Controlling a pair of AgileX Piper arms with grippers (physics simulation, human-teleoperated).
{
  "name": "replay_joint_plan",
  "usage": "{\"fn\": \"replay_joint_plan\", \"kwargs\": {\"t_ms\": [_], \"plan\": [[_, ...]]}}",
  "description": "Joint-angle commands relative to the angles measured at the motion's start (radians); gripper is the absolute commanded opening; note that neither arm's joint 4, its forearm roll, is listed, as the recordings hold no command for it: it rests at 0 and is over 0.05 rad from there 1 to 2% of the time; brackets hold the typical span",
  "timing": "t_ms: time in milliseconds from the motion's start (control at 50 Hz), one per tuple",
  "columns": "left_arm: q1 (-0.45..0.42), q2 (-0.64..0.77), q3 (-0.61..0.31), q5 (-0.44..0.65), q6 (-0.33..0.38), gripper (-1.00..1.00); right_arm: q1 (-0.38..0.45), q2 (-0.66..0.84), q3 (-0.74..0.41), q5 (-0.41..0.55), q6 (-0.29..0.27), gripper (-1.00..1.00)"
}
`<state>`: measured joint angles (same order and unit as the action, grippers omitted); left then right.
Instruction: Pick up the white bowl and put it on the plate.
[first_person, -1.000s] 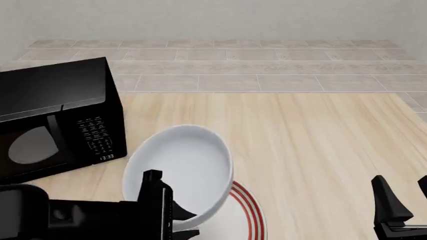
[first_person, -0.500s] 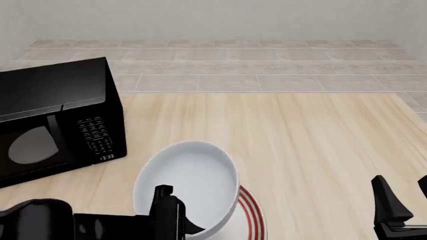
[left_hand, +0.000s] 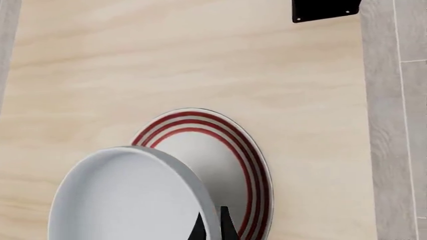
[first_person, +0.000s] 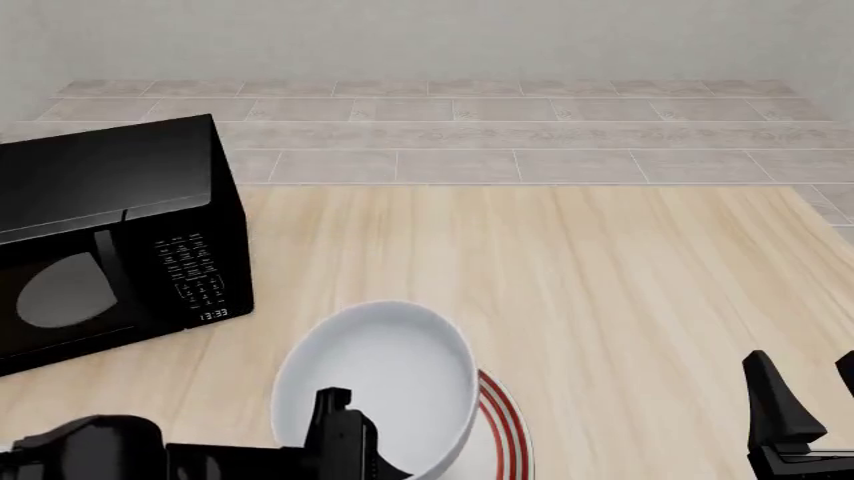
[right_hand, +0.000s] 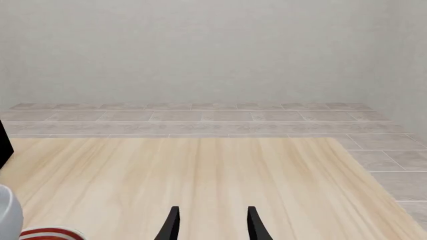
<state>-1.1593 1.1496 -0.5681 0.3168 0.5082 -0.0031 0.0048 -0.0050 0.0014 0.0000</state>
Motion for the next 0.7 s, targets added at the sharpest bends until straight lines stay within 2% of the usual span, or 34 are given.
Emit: {"fn": "replay_joint_plan", "kwargs": {"t_ms": [20,320,700], "plan": [[-0.007,0.011,0.002,-0.016,-0.007,-1.0,0.003,0.0,0.001,-0.001,0.0,1.0],[-0.016,0.037,-0.016,-0.024,-0.011,-1.0,0.003,0.0,0.001,-0.001,0.0,1.0],[-0.043,0.087,0.005,-0.08,-0.044,-1.0,0.003,0.0,0.001,-0.001,0.0,1.0]]}}
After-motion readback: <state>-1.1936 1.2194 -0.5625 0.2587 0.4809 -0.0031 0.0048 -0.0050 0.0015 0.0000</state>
